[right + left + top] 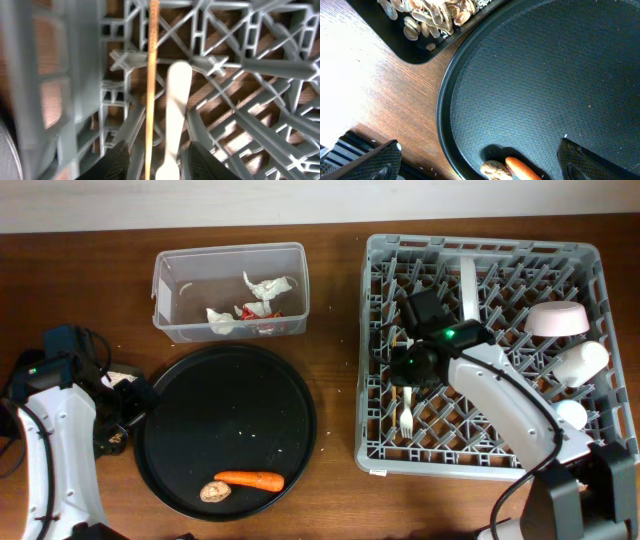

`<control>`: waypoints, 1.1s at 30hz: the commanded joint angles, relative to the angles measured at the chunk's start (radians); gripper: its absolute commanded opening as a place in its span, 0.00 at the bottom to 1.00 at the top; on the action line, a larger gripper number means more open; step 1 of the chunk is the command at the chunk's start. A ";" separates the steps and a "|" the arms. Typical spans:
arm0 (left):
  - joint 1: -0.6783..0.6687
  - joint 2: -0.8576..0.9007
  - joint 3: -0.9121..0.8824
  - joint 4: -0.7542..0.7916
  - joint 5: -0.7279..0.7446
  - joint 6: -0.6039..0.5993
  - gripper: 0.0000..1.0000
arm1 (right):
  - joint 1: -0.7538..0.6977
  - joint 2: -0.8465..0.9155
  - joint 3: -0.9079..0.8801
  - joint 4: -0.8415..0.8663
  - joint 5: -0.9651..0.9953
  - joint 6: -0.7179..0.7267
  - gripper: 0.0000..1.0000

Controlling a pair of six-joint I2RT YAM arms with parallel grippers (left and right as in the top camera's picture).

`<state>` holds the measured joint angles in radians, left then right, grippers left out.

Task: Sort waste into correct bins and load items into the dishwasher rack
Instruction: 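Place the fork into the rack beside the chopstick, then grasp the carrot on the round tray with the left gripper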

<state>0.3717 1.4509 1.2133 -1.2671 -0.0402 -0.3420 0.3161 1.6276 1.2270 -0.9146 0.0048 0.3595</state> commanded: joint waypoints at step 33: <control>-0.598 0.000 -0.377 0.173 0.468 -0.454 0.99 | 0.050 -0.099 0.177 -0.335 -0.079 -0.097 0.50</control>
<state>-0.1867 1.4525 0.8639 -1.1580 0.3218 -0.6270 0.3733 1.5318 1.3960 -1.2476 -0.0872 0.2718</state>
